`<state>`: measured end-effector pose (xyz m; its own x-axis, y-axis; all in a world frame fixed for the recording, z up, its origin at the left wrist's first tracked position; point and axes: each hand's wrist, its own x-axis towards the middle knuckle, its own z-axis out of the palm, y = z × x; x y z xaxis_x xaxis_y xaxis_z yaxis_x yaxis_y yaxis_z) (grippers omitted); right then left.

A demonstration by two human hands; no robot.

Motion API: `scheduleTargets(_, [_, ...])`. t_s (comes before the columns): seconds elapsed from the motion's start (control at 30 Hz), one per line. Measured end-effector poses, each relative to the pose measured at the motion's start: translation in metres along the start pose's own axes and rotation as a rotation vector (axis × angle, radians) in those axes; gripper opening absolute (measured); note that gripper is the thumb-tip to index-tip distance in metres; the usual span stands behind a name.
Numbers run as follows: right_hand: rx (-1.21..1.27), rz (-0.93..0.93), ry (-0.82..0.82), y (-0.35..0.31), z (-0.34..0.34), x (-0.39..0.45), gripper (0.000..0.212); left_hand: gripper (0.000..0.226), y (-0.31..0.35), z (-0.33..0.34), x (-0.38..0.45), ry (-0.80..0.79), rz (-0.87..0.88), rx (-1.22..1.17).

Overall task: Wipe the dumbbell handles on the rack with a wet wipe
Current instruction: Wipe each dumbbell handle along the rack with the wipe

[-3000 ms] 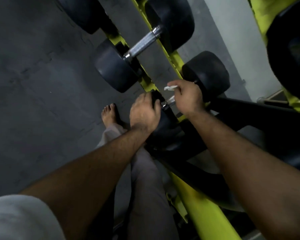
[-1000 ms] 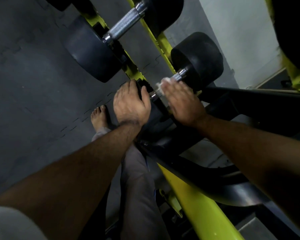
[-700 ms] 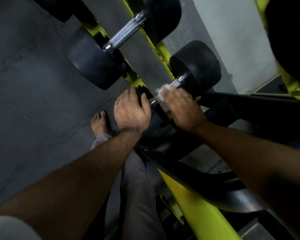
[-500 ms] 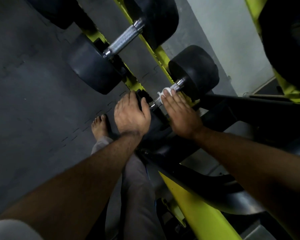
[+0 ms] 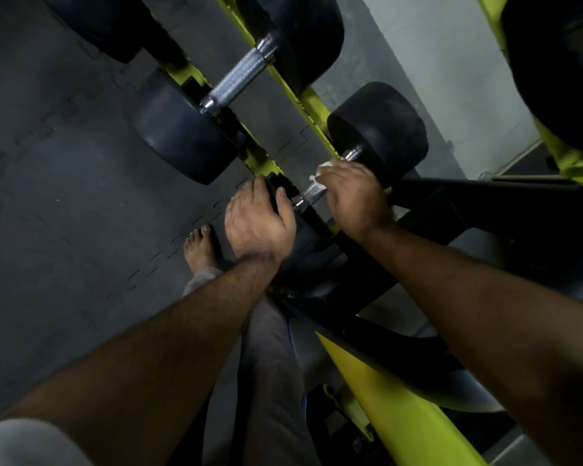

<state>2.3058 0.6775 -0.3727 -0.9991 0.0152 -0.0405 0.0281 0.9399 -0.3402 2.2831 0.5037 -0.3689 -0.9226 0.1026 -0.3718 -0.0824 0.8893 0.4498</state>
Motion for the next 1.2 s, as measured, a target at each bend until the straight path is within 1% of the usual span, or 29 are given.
scheduleTargets(0.07, [0.101,0.044,-0.017,-0.01,-0.004,-0.004,0.035,0.054,0.0,0.001,0.0,0.003,-0.003,0.003])
scheduleTargets(0.13, [0.224,0.209,0.009,-0.02,-0.012,-0.008,0.034,0.052,0.0,0.0,0.0,0.0,-0.01,0.007])
scheduleTargets(0.2, [0.324,0.416,0.057,-0.033,-0.018,-0.011,0.028,0.05,0.0,0.001,0.0,0.008,-0.004,0.013])
scheduleTargets(0.27, [0.475,0.698,0.074,-0.039,-0.011,-0.012,0.026,0.05,0.0,0.001,0.0,0.012,-0.003,0.013])
scheduleTargets(0.3, [0.589,0.883,0.111,-0.041,-0.007,-0.01,0.027,0.05,-0.001,0.001,0.0,0.011,0.001,0.011])
scheduleTargets(0.37, [0.882,1.278,0.251,-0.037,-0.006,-0.002,0.032,0.052,0.0,0.0,0.001,0.006,0.007,-0.002])
scheduleTargets(0.4, [1.035,1.44,0.288,-0.034,-0.008,0.0,0.034,0.053,0.001,0.0,0.001,0.005,0.006,-0.006])
scheduleTargets(0.43, [1.138,1.556,0.265,-0.032,-0.011,0.002,0.037,0.053,0.001,-0.001,0.0,0.011,0.008,-0.006])
scheduleTargets(0.47, [1.212,1.623,0.216,-0.03,-0.013,0.004,0.039,0.052,0.001,-0.001,0.0,0.021,0.012,-0.003])
scheduleTargets(0.5, [1.269,1.654,0.195,-0.028,-0.012,0.008,0.041,0.052,0.001,-0.001,0.0,0.027,0.016,-0.002])
scheduleTargets(0.57, [1.41,1.641,0.238,-0.027,-0.012,0.021,0.042,0.053,0.001,0.0,0.0,0.013,0.018,-0.002])
scheduleTargets(0.6, [1.479,1.625,0.257,-0.026,-0.012,0.031,0.038,0.054,0.001,0.0,0.0,0.002,0.018,0.001])
scheduleTargets(0.63, [1.515,1.615,0.267,-0.025,-0.013,0.04,0.031,0.055,0.001,0.0,0.0,-0.003,0.017,0.004])
scheduleTargets(0.67, [1.511,1.606,0.244,-0.026,-0.015,0.045,0.021,0.056,0.001,0.0,0.0,-0.003,0.017,0.006])
scheduleTargets(0.7, [1.482,1.576,0.181,-0.027,-0.016,0.044,0.012,0.057,0.0,0.0,0.001,0.001,0.018,0.006])
scheduleTargets(0.77, [1.462,1.505,0.016,-0.034,-0.016,0.032,0.004,0.058,0.0,0.002,0.001,0.006,0.024,0.009])
scheduleTargets(0.8, [1.485,1.467,-0.103,-0.041,-0.016,0.025,0.004,0.057,-0.001,0.003,0.0,0.006,0.023,0.012])
scheduleTargets(0.83, [1.516,1.441,-0.213,-0.047,-0.014,0.017,0.011,0.057,-0.001,0.003,0.001,0.001,0.019,0.015])
scheduleTargets(0.87, [1.541,1.437,-0.257,-0.047,-0.011,0.012,0.015,0.056,-0.001,0.003,0.001,-0.004,0.017,0.016])
scheduleTargets(0.9, [1.57,1.447,-0.216,-0.044,-0.009,0.013,0.016,0.056,-0.001,0.002,0.002,-0.002,0.017,0.013])
scheduleTargets(0.97, [1.6,1.471,-0.003,-0.029,-0.009,0.019,0.017,0.056,-0.001,0.003,0.0,0.016,0.028,0.003])
scheduleTargets(1.0, [1.598,1.479,0.073,-0.025,-0.007,0.022,0.02,0.056,-0.001,0.004,0.0,0.025,0.03,0.002])
scheduleTargets(1.03, [1.607,1.482,0.091,-0.027,-0.005,0.021,0.022,0.056,-0.002,0.004,0.0,0.027,0.027,0.001])
scheduleTargets(1.07, [1.631,1.481,0.053,-0.031,-0.003,0.018,0.023,0.057,-0.002,0.004,0.0,0.026,0.023,0.001])
scheduleTargets(1.13, [1.624,1.484,-0.145,-0.037,-0.002,0.012,0.023,0.056,-0.002,0.003,0.001,0.028,0.018,0.008])
scheduleTargets(1.17, [1.619,1.476,-0.201,-0.034,-0.004,0.011,0.023,0.056,-0.001,0.003,0.0,0.028,0.017,0.009])
scheduleTargets(1.2, [1.63,1.477,-0.184,-0.027,-0.006,0.015,0.022,0.055,0.0,0.004,0.0,0.032,0.022,0.008])
